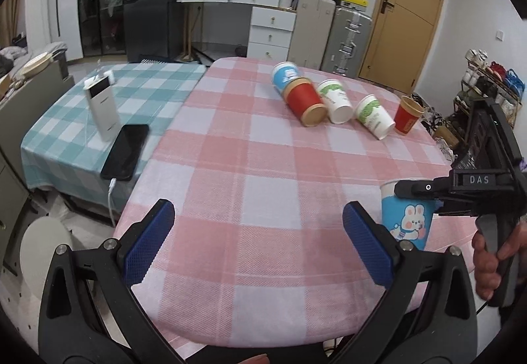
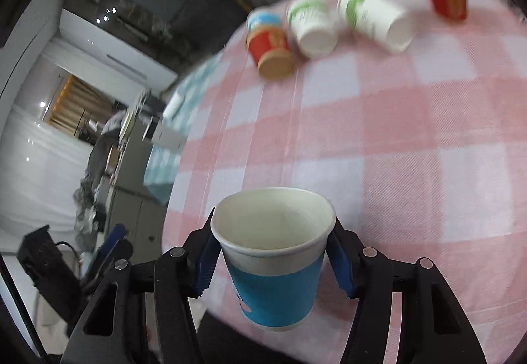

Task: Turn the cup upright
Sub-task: 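Rotate the held cup with the right gripper so its opening faces up, then set the cup upright on the cloth and open the right gripper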

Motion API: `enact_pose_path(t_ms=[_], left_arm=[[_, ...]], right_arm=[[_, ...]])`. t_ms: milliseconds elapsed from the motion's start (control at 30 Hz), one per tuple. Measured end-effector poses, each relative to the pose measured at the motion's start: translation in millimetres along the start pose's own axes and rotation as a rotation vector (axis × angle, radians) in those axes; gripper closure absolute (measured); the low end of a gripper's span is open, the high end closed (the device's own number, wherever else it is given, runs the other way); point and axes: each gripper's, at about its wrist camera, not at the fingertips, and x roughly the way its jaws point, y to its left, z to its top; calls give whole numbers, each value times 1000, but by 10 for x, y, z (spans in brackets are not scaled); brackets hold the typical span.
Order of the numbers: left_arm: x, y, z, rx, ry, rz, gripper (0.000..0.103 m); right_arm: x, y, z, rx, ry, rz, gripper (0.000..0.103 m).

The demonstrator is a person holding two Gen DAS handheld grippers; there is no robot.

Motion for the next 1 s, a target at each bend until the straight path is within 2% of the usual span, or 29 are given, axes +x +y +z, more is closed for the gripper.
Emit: enact_pose_path(t_ms=[100,167,300,433,567,767,967,1000], left_arm=[[26,-189,106,31,-17,-14,1],[67,-295,178,40,-19,-22,1],[125,-465,290,53,-24,-37,1],[170,-596,345,68,-21,-49,1],[193,-653,340,70,-12,-59,1],[199,-649,294,73,5,-57,1],[150,-604,266,61,7,-55,1],[141,-599,262,61,8,-58,1]], right_arm=[[-173,-39,-11,-51,-140,-13,43],[-225,-111,-21,-57,-198,-20,43],[-257,-194,-67,-86,-320,-125,43],[-196,-133,-181,-191,-427,-258,43],[-115,-143,-272,-253,-443,-340,43],[-63,-64,-489,-355,-454,-391,40],[-57,-80,-624,-359,-400,-380,34],[-39,-84,-637,-356,-378,-391,29]])
